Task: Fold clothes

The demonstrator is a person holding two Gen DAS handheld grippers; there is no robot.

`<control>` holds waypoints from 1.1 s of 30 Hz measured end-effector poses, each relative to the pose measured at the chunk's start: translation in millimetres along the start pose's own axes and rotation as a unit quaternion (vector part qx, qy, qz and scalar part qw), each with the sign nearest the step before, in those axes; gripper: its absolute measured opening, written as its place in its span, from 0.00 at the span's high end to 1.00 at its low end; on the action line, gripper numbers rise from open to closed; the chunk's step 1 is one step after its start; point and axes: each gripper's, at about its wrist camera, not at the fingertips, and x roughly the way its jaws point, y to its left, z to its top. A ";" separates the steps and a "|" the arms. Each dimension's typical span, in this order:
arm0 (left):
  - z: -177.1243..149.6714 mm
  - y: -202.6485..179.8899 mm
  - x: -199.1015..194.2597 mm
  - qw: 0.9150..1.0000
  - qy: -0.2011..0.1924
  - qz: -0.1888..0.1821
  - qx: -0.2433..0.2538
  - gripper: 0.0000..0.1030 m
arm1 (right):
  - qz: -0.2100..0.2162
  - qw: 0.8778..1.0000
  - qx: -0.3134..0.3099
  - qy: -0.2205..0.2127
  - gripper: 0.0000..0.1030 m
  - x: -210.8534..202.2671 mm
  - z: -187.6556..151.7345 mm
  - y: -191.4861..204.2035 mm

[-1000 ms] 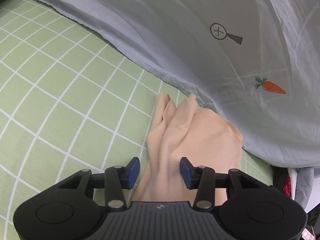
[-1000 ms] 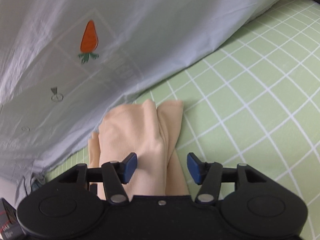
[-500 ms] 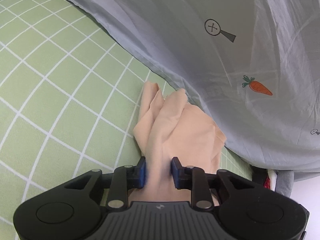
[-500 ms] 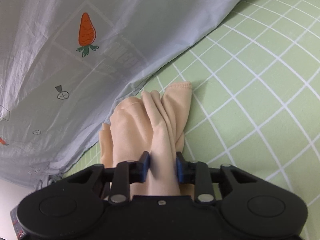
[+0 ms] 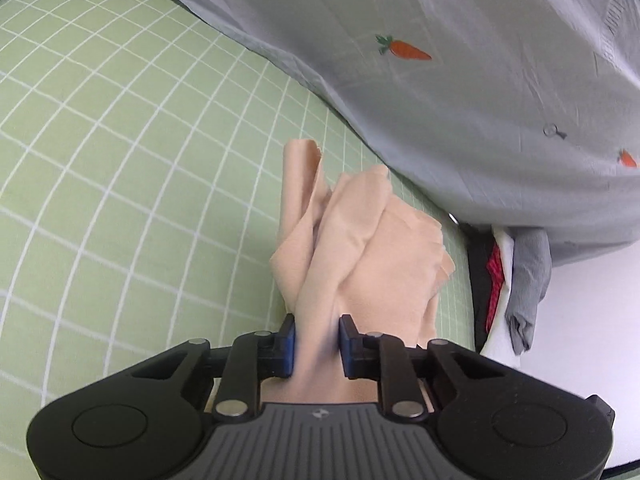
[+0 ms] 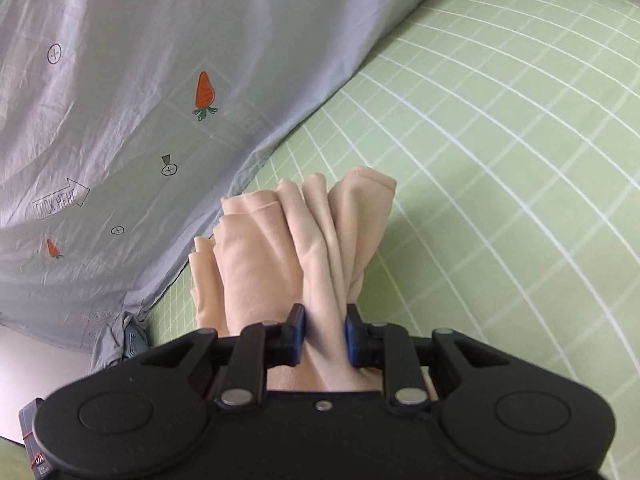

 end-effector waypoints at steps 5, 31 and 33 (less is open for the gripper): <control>-56.2 -19.7 -0.4 1.000 0.014 0.011 0.010 0.78 | -0.007 1.000 0.011 0.006 0.80 -46.4 -8.7 -46.0; -160.5 -82.6 15.5 0.992 0.091 -0.050 0.076 0.78 | -0.080 0.995 -0.002 -0.056 0.79 -183.3 -29.5 -122.0; -171.2 -94.2 21.9 0.989 0.104 -0.057 0.084 0.78 | -0.087 0.994 0.007 -0.066 0.79 -193.6 -24.4 -131.4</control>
